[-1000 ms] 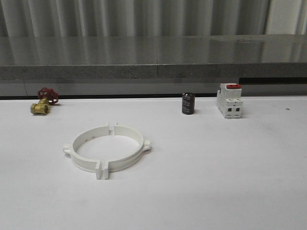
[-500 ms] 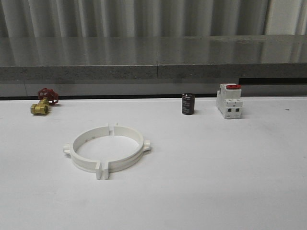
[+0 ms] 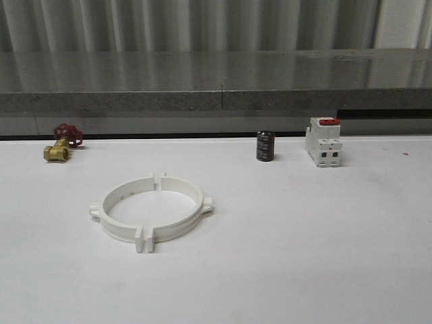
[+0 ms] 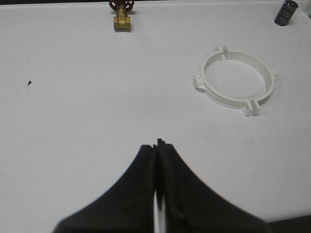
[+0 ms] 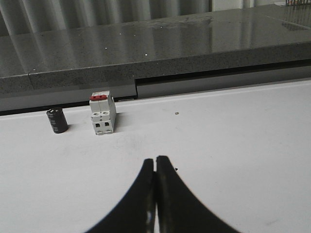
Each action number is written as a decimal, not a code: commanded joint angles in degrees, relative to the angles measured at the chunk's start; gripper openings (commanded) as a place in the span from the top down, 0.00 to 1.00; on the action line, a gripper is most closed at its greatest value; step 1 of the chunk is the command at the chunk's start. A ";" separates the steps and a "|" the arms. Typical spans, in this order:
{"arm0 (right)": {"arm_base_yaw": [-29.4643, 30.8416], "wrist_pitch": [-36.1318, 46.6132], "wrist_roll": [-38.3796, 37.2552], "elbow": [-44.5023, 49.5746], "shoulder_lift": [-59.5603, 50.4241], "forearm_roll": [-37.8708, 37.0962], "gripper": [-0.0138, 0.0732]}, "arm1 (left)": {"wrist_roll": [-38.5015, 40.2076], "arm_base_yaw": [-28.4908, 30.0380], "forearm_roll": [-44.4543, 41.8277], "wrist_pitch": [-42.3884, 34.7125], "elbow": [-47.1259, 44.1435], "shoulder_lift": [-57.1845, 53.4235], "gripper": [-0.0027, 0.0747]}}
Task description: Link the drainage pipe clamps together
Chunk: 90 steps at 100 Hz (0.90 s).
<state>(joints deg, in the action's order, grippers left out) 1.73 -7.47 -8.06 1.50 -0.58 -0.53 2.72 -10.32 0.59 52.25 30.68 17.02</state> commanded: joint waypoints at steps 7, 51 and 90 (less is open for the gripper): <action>0.12 5.04 0.70 -0.92 -1.11 0.14 0.92 | -0.07 0.14 0.25 -3.42 1.49 0.61 0.99; 0.12 5.04 0.70 -0.92 -1.11 0.14 0.92 | -0.07 0.14 0.25 -3.42 1.49 0.61 0.99; 0.12 5.04 0.70 -0.92 -1.11 0.14 0.92 | -0.07 0.14 -4.27 -16.73 -2.87 -1.72 0.99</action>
<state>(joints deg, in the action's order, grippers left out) 1.73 -7.47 -8.06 1.50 -0.58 -0.53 2.72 -10.32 -2.64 47.46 28.73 16.33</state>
